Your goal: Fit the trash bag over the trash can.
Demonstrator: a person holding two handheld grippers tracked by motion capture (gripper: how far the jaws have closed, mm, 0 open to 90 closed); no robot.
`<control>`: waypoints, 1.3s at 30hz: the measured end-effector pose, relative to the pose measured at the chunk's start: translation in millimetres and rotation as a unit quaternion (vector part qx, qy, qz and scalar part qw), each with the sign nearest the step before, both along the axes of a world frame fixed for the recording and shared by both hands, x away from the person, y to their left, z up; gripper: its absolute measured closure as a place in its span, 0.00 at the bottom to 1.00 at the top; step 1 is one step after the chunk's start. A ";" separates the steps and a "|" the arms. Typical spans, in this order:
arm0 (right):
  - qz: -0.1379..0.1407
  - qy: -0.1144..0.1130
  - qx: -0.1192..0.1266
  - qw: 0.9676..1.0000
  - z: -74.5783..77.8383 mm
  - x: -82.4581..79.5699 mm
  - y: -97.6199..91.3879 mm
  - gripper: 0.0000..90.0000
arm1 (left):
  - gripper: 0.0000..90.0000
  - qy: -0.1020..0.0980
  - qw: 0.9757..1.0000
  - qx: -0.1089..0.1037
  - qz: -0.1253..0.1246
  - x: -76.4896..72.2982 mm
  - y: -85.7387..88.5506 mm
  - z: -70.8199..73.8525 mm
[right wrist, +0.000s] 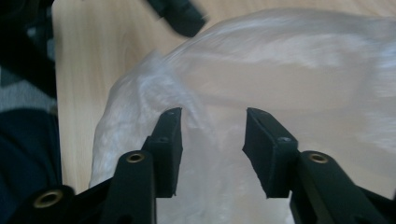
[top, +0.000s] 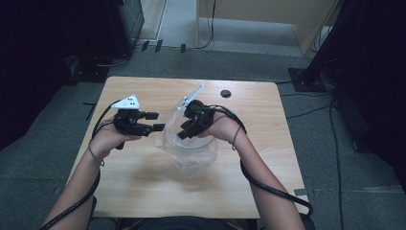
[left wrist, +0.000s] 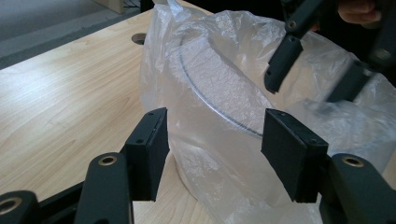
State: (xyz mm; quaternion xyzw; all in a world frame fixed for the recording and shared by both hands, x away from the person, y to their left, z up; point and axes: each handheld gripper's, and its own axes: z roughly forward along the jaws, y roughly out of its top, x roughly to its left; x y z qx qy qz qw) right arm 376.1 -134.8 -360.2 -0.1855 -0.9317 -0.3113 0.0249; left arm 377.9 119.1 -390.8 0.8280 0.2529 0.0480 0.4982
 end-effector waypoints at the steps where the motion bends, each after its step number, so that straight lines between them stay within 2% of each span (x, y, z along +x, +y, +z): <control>1: 0.000 0.000 0.000 1.000 0.0 0.0 0.0 0.57 | 0.45 0.000 1.000 0.000 0.000 0.0 0.0 0.0; 3: -0.007 -0.012 0.012 1.000 5.2 -1.9 -5.6 0.54 | 0.45 -0.001 1.000 0.002 0.000 0.1 -0.1 -0.3; 7: -0.020 -0.025 0.027 0.999 14.1 -0.7 -11.9 0.57 | 0.45 -0.001 1.000 0.001 0.001 0.2 -0.1 0.0; 8: -0.032 -0.030 0.039 0.998 18.9 0.8 -14.4 0.65 | 0.45 -0.001 1.000 0.001 0.000 0.4 0.0 -0.2; 9: -0.032 -0.030 0.039 0.998 18.9 0.8 -14.4 0.65 | 0.46 -0.001 1.000 0.001 0.000 0.4 0.0 -0.2; 10: -0.044 -0.040 0.043 0.997 20.9 2.5 -14.2 0.85 | 0.48 0.005 1.000 0.000 -0.002 0.0 0.0 0.3; 11: -0.044 -0.040 0.043 0.997 20.9 2.5 -14.2 0.85 | 0.49 0.005 1.000 0.000 -0.002 0.0 0.0 0.3; 12: -0.057 -0.038 0.035 0.997 17.1 5.7 -9.1 0.93 | 0.49 0.003 1.000 0.001 -0.003 -0.2 -0.1 0.8; 13: -0.057 -0.038 0.035 0.997 17.1 5.7 -9.1 0.93 | 0.49 0.003 1.000 0.001 -0.003 -0.2 -0.1 0.8; 15: -0.051 -0.024 0.012 0.998 8.4 8.1 1.6 0.94 | 0.49 0.003 1.000 0.001 -0.003 -0.1 -0.1 0.9; 17: -0.035 -0.013 -0.014 0.999 -2.1 9.6 15.4 0.92 | 0.49 0.003 1.000 0.004 -0.003 -0.3 0.0 0.6; 18: -0.026 -0.002 -0.035 0.999 -11.0 11.2 26.6 0.88 | 0.49 0.002 1.000 0.005 -0.004 -0.3 0.1 0.5; 19: -0.026 -0.002 -0.035 0.999 -11.0 11.2 26.6 0.88 | 0.49 0.003 1.000 0.007 -0.004 -0.4 0.2 0.4; 21: -0.020 0.018 -0.040 0.999 -19.1 14.0 33.4 0.81 | 0.49 0.003 1.000 0.007 -0.004 -0.5 0.1 0.2; 22: -0.020 0.032 -0.058 0.998 -25.3 16.6 37.7 0.73 | 0.49 0.004 1.000 0.006 -0.003 -0.1 0.2 0.0; 23: -0.020 0.032 -0.058 0.998 -25.3 16.6 37.7 0.73 | 0.49 0.004 1.000 0.006 -0.003 -0.1 0.2 0.0; 24: -0.019 0.030 -0.073 0.997 -26.2 17.8 40.1 0.66 | 0.49 0.004 1.000 0.005 -0.001 0.4 0.3 -0.4; 26: -0.019 0.025 -0.070 0.997 -24.5 19.5 41.3 0.51 | 0.48 0.004 1.000 0.006 0.000 0.5 0.3 -0.5; 27: -0.019 0.025 -0.070 0.997 -24.5 19.5 41.3 0.51 | 0.48 0.004 1.000 0.007 0.000 0.6 0.4 -0.5; 28: -0.012 0.023 -0.077 0.997 -25.0 21.5 41.9 0.40 | 0.47 0.004 1.000 0.007 0.000 0.5 0.3 -0.5; 31: -0.002 0.021 -0.089 0.996 -26.8 22.6 42.2 0.34 | 0.46 0.004 1.000 0.008 0.000 0.5 0.5 -0.6; 32: -0.001 0.011 -0.086 0.996 -25.9 21.6 41.3 0.29 | 0.45 0.004 1.000 0.009 0.000 0.7 0.6 -0.7; 35: 0.002 0.010 -0.079 0.997 -22.2 22.0 37.8 0.32 | 0.45 0.003 1.000 0.010 0.002 1.0 0.7 -1.0; 36: -0.003 0.013 -0.078 0.997 -15.9 23.1 32.7 0.40 | 0.45 0.001 1.000 0.009 0.003 1.1 0.9 -0.8; 37: -0.003 0.013 -0.078 0.997 -15.9 23.1 32.7 0.40 | 0.45 0.001 1.000 0.009 0.003 1.1 0.9 -0.8; 39: -0.017 0.013 -0.073 0.997 -8.1 25.1 27.0 0.51 | 0.48 0.002 1.000 0.004 0.003 0.6 1.2 0.1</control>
